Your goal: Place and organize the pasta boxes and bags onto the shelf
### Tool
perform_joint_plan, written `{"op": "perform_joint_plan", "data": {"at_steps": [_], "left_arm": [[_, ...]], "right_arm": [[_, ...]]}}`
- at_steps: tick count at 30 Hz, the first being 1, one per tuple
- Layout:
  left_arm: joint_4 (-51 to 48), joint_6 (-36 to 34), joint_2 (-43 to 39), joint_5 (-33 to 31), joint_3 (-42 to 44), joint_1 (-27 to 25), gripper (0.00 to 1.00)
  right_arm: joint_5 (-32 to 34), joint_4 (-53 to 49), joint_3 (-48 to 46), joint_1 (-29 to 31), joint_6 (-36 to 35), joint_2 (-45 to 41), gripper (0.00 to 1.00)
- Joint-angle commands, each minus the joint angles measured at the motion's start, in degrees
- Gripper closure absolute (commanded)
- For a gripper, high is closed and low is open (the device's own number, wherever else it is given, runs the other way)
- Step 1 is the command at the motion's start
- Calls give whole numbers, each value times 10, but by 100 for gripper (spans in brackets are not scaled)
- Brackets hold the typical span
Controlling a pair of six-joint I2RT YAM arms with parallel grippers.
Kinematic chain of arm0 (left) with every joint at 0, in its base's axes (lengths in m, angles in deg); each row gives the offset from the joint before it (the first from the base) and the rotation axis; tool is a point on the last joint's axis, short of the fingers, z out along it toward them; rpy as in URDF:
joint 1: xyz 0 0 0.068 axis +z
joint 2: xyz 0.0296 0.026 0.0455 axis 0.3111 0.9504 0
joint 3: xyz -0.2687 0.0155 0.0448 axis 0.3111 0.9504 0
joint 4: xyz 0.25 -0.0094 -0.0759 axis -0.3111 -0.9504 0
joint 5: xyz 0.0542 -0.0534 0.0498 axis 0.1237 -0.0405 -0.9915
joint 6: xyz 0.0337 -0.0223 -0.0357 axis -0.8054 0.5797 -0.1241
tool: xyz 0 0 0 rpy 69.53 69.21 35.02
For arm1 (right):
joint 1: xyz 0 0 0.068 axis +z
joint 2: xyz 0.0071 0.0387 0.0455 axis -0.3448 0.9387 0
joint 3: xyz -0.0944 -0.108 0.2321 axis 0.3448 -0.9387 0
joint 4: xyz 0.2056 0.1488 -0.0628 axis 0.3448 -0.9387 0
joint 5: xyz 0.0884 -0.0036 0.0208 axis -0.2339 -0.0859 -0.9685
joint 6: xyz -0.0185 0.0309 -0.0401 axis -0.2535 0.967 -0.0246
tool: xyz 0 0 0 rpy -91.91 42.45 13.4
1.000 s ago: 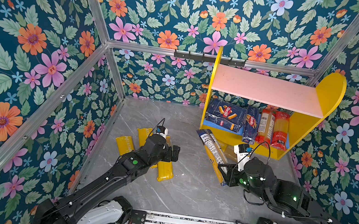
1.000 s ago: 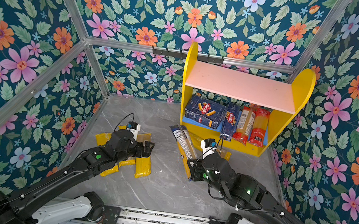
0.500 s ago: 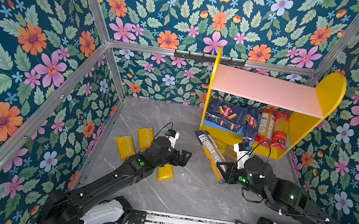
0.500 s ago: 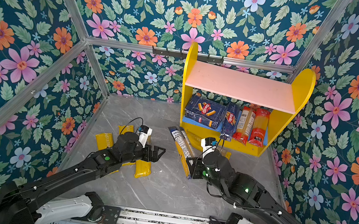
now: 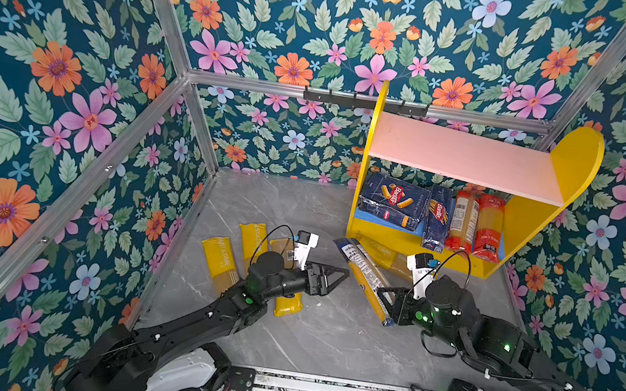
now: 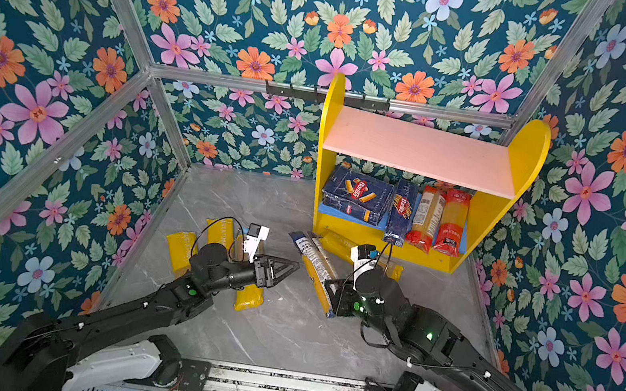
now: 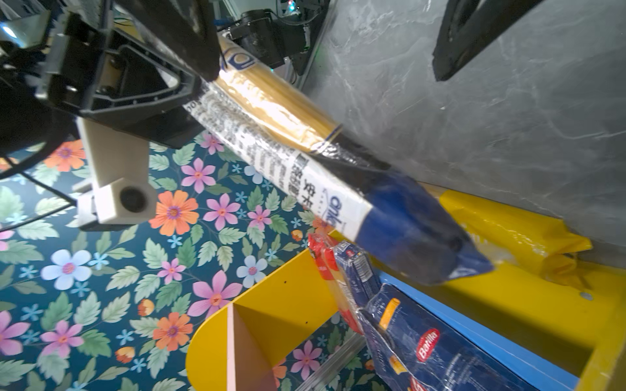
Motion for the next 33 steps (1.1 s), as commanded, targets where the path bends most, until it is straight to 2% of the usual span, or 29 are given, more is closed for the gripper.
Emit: {"op": "perform_joint_plan", "data": {"at_steps": [1,6,10,14,16,20,21,26,28,30,33], "left_arm": [[159,77,35,30,4,0,0],[276,124,93,23,0,-9,0],[260,110,122,0,-30,-32,0],[315,131,171,5,-59,-49,11],[325,138,189,10,-71,-55,21],[324,139,201,7,-78,-63,58],[322,140,200,6,-79,-63,63],[298,134,188,6,-90,-63,82],[282,130,185,10,-97,-63,93],[272,129,178,11,-102,-64,100],[237,117,164,12,-114,-63,100]], "right_arm": [[-7,97,1,1,-2,2,100],[-25,123,-1,1,-4,16,100],[-39,142,-4,2,-2,21,100],[-47,140,5,6,-5,34,100],[-45,137,9,9,-5,37,100],[-44,132,11,13,-9,35,100],[-43,129,12,14,-9,34,100],[-44,121,11,17,-7,28,100],[-40,114,11,18,-4,24,100],[-35,111,7,19,-3,15,92],[-18,95,-1,20,-2,-18,62]]}}
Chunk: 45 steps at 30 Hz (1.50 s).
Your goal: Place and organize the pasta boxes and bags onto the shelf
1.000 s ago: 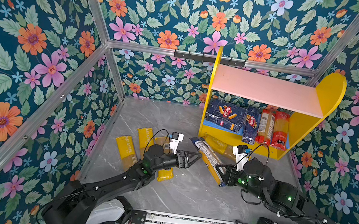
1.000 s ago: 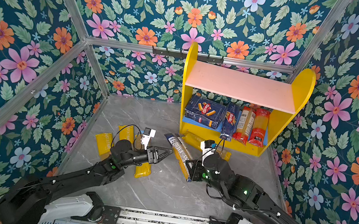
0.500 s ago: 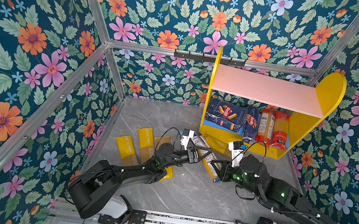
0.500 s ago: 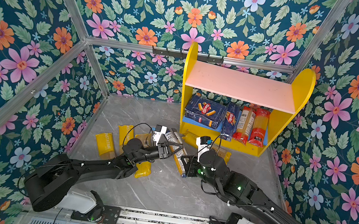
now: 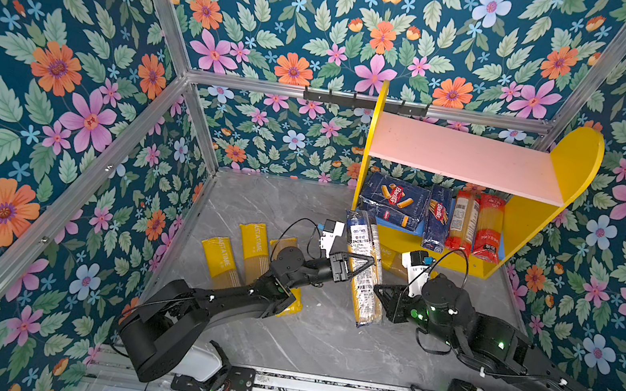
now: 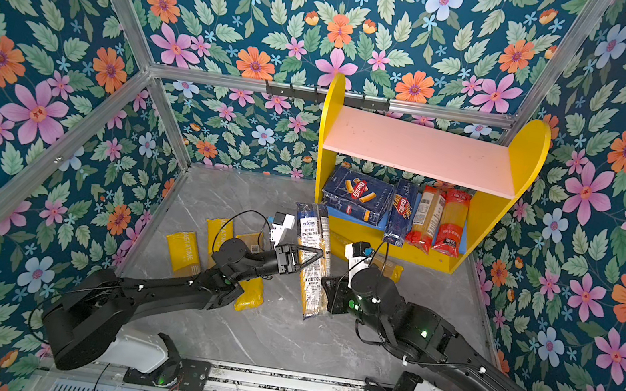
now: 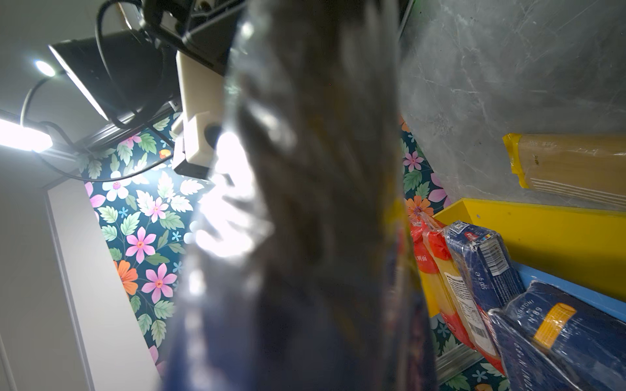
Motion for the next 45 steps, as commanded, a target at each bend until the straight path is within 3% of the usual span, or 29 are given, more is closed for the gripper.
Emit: {"op": "perform_joint_plan", "data": {"at_steps": [1,3,7,21,35,37,41,44,45], "left_arm": [[-17,-35,-14,-2,-16,0,100],[-34,-42,-25,-3,-22,0,100],[-61,-49,-36,-5,-39,0,100],[-194,-89,-39,17,-169,0,100],[-207,-82,-34,25,-191,0,100],[-213,-85,-32,28,-199,0,100],[-235,-98,-34,27,-206,0,100],[-299,-134,-38,16,-222,0,100],[-333,-152,-40,9,-231,0,92]], "right_arm": [[-15,57,-5,3,-2,-31,55],[-15,50,-10,3,-2,-50,42],[-19,40,-19,3,3,-62,27],[-44,58,-16,7,-18,-44,24],[-35,51,30,7,-45,32,25],[-32,44,39,7,-47,45,27],[-25,32,53,6,-47,57,62],[-25,27,58,7,-49,59,76],[-24,24,60,6,-51,59,79]]}}
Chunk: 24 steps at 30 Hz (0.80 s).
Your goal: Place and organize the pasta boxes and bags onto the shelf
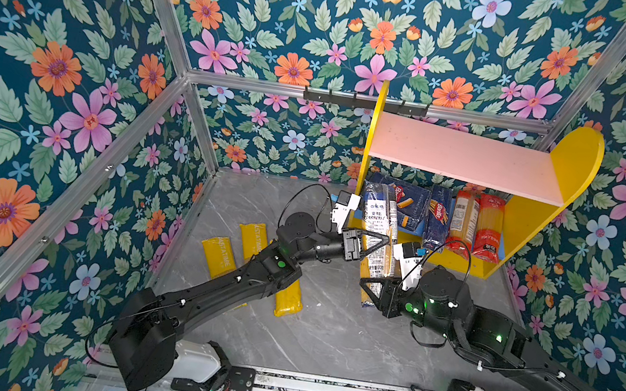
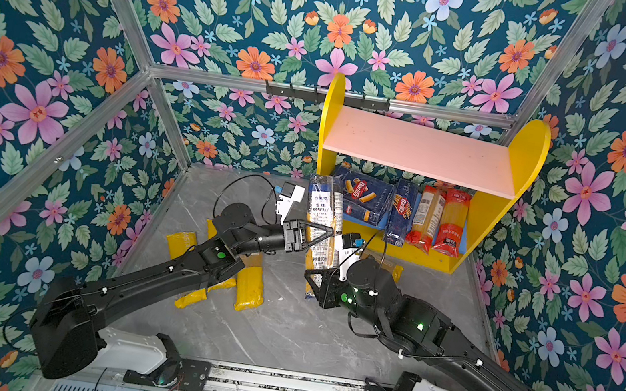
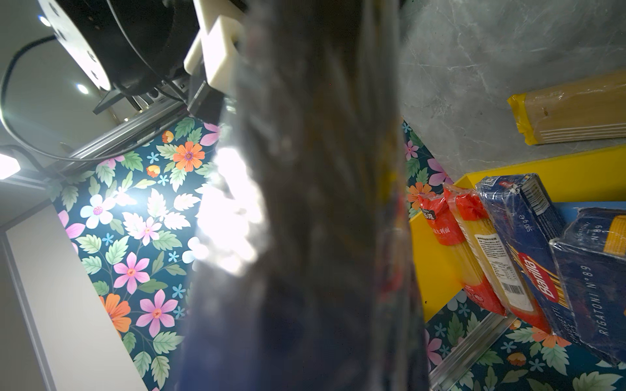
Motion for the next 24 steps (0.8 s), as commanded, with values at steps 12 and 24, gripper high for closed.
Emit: {"op": "perform_joint_plan", "data": {"at_steps": [12,24], "left_arm": [[-212,-148,-31,-73,-66,24,20],[-368,-221,-126,-92,-73,140,6]], "right_arm": [[20,7,29,-1,-26,14,99],[15,-21,84,-47,-34,25,100]]}}
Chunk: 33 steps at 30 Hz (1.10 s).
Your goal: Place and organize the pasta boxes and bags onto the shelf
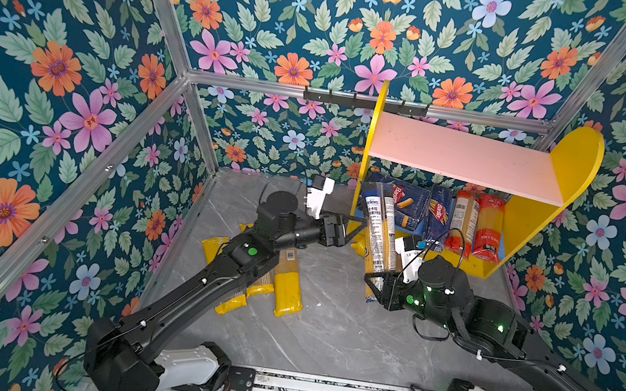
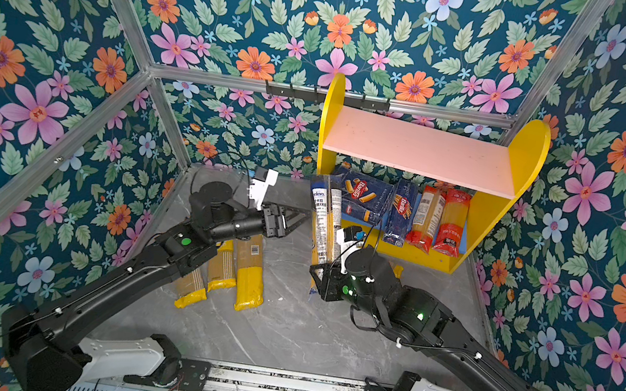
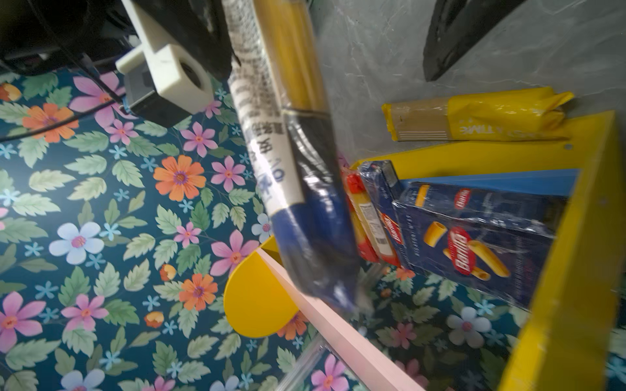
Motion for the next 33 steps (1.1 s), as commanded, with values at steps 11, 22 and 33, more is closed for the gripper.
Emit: {"op": "perform_joint_plan", "data": {"at_steps": [11,22,33], "left_arm": [[-317,-196,-75,-250,-68,48,1],[-301,-214,-79,-271,-36,48,1],[-273,-218,-41,-264,-20,48,2]], "right_arm": [[29,-141,360,-156,-101,148,100],[-23,-394,916,-379,-195,465,100],[-63,-386,826,-550,-264,424,100]]}}
